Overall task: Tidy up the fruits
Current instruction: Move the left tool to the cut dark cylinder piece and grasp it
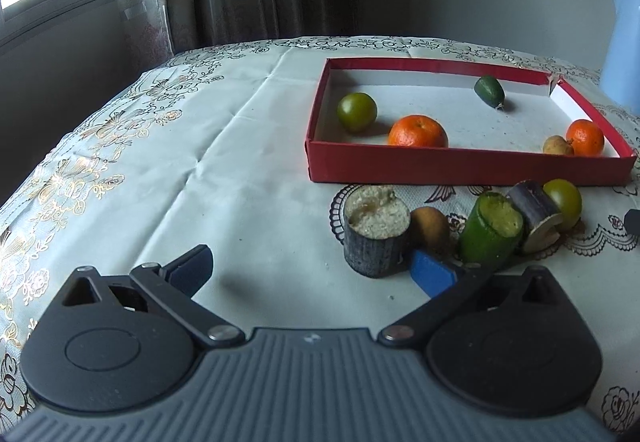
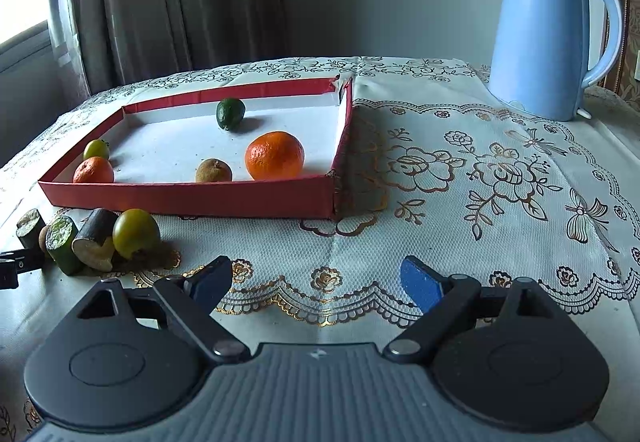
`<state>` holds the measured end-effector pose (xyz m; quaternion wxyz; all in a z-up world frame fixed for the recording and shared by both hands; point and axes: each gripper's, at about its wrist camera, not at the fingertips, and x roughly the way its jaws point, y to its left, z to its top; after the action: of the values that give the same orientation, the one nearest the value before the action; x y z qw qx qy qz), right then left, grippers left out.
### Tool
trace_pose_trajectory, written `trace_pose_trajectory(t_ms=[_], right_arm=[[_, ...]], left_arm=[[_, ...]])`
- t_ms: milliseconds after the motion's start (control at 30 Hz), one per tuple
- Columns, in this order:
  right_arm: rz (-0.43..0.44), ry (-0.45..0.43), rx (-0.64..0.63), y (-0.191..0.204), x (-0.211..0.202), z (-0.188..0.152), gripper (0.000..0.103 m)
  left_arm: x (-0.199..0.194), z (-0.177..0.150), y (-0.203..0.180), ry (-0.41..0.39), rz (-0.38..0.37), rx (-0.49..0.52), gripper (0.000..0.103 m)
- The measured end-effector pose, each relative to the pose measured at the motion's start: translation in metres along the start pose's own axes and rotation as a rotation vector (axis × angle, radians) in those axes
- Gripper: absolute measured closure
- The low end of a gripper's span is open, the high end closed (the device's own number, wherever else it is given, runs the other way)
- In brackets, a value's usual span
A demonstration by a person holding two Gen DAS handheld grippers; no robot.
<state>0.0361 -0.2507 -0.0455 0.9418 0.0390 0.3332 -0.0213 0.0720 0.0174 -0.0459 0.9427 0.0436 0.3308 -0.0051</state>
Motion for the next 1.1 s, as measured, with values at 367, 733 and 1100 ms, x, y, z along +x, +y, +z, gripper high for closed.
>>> trace_pose_trajectory(t_ms=[367,733,1100], right_arm=[[0.0,0.0,-0.001,0.0,0.0,0.0,0.011],[0.0,0.0,0.0,-0.001,0.0,0.0,0.011],[0.001,-0.001,0.001,-0.001,0.0,0.0,0.011]], left_arm=[[0.006,0.013,0.002,-0.022,-0.034,-0.033,0.0],[0.008,0.007,0.008,0.004,-0.041,-0.047,0.0],[0.018,0.014,0.001,0.035,-0.009,-0.025,0.001]])
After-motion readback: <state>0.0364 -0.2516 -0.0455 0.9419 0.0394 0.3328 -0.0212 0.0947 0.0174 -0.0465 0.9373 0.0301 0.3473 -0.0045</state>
